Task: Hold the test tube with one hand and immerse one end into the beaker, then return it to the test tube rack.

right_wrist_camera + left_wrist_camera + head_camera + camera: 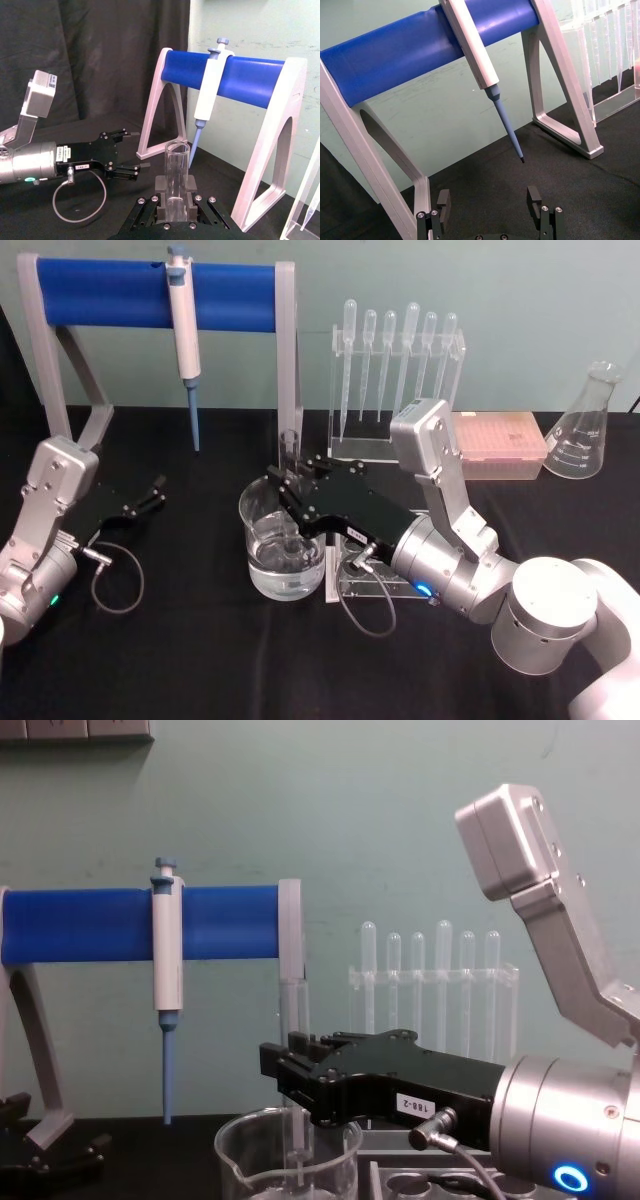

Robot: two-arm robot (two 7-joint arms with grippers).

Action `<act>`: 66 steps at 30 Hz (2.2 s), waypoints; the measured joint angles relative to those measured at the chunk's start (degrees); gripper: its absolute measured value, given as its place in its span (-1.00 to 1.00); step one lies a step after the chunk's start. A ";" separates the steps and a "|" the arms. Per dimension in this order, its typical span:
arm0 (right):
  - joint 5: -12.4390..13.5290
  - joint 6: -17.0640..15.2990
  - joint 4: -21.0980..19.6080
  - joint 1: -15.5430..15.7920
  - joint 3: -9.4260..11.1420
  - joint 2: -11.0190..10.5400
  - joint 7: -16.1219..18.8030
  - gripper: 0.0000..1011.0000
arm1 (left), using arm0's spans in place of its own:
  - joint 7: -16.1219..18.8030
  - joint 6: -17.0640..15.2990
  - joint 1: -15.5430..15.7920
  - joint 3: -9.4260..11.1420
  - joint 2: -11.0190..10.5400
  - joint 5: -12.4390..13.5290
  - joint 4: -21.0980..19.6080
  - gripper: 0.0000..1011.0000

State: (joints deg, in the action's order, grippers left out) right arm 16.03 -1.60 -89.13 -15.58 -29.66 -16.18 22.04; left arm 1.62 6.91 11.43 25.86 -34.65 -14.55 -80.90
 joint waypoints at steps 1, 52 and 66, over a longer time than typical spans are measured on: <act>0.01 0.02 0.01 0.00 0.00 0.00 0.00 -0.56 | 0.00 0.00 0.00 0.00 0.00 0.00 0.00 0.98; 0.15 0.21 0.12 -0.08 -0.05 0.00 0.00 -0.56 | 0.00 0.00 0.00 0.00 0.00 0.00 0.00 0.98; 0.14 0.20 0.11 -0.08 -0.05 0.00 0.00 -0.56 | 0.00 0.00 0.00 0.00 0.00 0.00 0.00 0.98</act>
State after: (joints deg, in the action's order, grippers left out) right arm 16.17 -1.40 -89.02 -15.66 -29.71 -16.18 22.04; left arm 1.62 6.91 11.43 25.86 -34.65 -14.55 -80.90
